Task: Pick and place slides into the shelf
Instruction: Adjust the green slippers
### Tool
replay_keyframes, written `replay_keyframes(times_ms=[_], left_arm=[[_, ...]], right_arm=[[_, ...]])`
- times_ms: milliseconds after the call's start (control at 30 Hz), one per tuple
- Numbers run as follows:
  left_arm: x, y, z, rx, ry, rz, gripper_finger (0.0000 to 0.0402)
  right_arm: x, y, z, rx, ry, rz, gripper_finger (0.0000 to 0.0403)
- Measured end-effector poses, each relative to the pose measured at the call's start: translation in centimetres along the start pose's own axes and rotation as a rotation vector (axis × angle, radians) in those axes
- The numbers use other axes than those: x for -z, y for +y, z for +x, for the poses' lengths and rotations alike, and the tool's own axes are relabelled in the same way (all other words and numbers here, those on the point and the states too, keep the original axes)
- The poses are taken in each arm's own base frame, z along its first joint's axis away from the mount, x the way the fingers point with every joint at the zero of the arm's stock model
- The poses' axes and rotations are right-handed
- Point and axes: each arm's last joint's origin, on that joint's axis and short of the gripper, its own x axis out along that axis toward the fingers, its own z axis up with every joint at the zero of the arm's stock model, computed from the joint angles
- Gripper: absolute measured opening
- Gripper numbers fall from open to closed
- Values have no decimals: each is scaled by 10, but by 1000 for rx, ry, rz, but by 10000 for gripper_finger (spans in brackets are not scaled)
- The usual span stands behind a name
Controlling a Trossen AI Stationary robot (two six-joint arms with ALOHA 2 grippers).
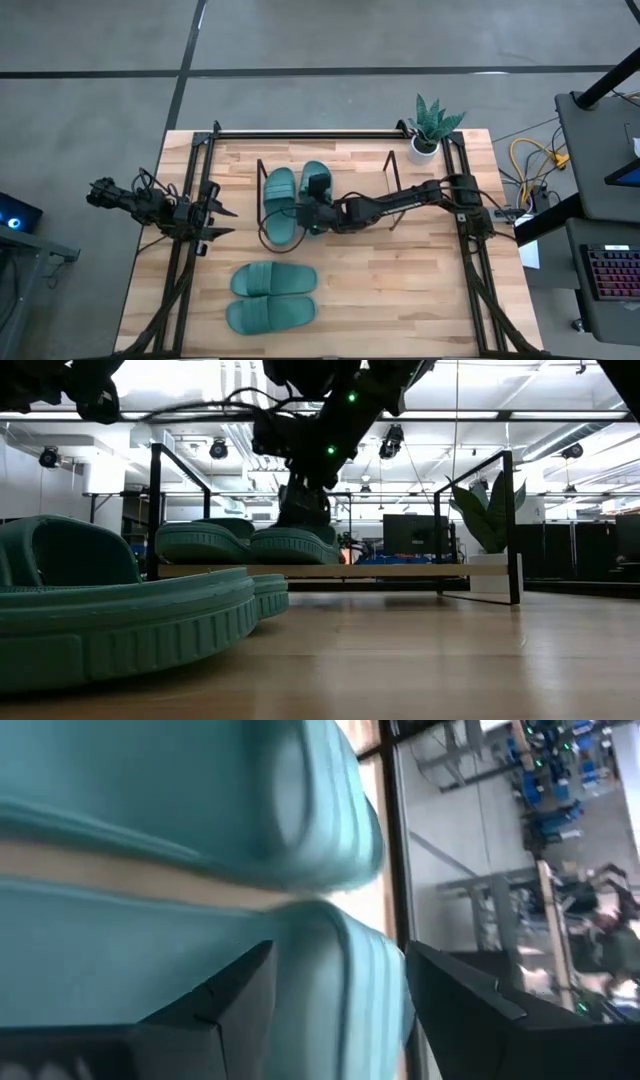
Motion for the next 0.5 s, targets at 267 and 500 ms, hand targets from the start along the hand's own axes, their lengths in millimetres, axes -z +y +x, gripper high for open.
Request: replay_keyframes(times_ms=[267,500], left_arm=[[0,0,0,0,-1,0,144],[0,0,0,0,-2,0,144]], right_arm=[[13,-13,15,8,79,-3,196],[18,-19,21,6,96,13,177]])
